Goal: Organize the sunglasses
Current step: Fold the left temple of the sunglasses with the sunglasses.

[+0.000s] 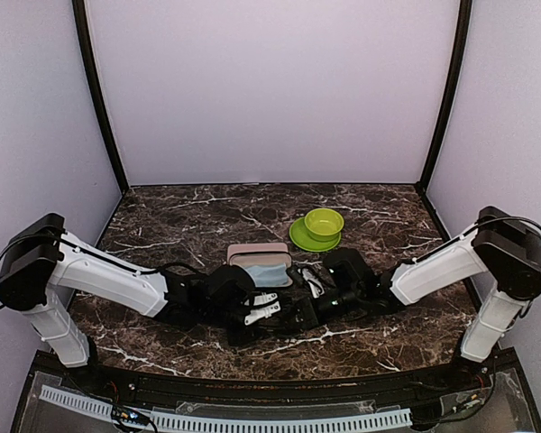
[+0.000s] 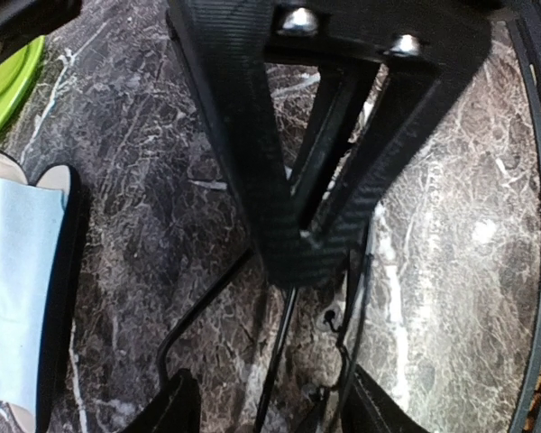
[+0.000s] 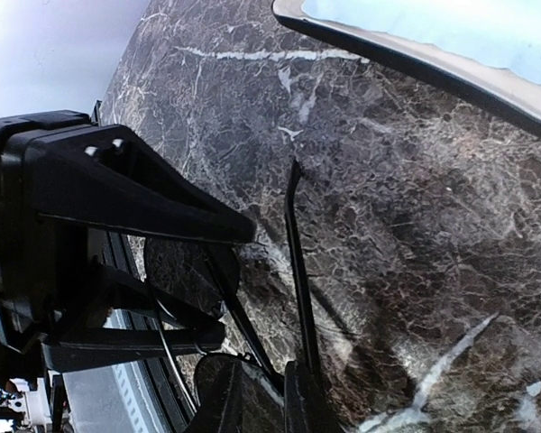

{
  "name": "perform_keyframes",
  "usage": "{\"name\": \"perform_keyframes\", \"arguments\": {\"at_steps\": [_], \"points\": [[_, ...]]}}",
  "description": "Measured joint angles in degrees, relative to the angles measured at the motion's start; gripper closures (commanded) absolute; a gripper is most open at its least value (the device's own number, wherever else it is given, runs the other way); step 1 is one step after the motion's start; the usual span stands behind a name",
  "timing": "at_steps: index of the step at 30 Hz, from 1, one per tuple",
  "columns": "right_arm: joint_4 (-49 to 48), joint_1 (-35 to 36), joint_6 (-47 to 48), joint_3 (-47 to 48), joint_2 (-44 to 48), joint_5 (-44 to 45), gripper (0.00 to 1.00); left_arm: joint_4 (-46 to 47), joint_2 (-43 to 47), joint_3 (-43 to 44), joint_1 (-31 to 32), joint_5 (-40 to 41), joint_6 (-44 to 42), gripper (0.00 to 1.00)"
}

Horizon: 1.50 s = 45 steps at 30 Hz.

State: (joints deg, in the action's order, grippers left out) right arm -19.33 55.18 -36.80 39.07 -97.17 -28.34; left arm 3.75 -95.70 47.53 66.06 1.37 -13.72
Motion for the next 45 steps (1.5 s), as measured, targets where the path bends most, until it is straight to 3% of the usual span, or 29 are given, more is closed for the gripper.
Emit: {"name": "perform_keyframes", "arguments": {"at_steps": [8,11,17,34,40,45], "points": [[3.26,-2.12,1.42,0.63,3.17,0.87,0.82,-0.74,6.82,-1.09,0.0,-0.28,-0.46,0.33],[3.69,-2.75,1.84,0.7,3.76,1.16,0.82,-0.79,7.43,-1.09,0.0,-1.31,-1.29,0.23],[5.18,-4.13,2.05,-0.33,6.69,1.64,0.82,-2.99,6.78,-0.35,-0.2,-4.52,-4.85,0.15],[4.92,-6.62,2.27,-5.2,9.62,1.99,0.82,-21.11,-9.27,20.44,-5.97,-16.24,-15.21,0.14],[4.33,-7.89,2.32,-6.38,9.75,1.31,0.82,-25.14,-10.27,20.9,-5.97,-18.78,-15.69,0.15],[3.41,-8.0,2.29,-6.49,9.75,0.87,0.82,-26.43,-10.56,21.03,-6.03,-19.19,-15.91,0.21]]}}
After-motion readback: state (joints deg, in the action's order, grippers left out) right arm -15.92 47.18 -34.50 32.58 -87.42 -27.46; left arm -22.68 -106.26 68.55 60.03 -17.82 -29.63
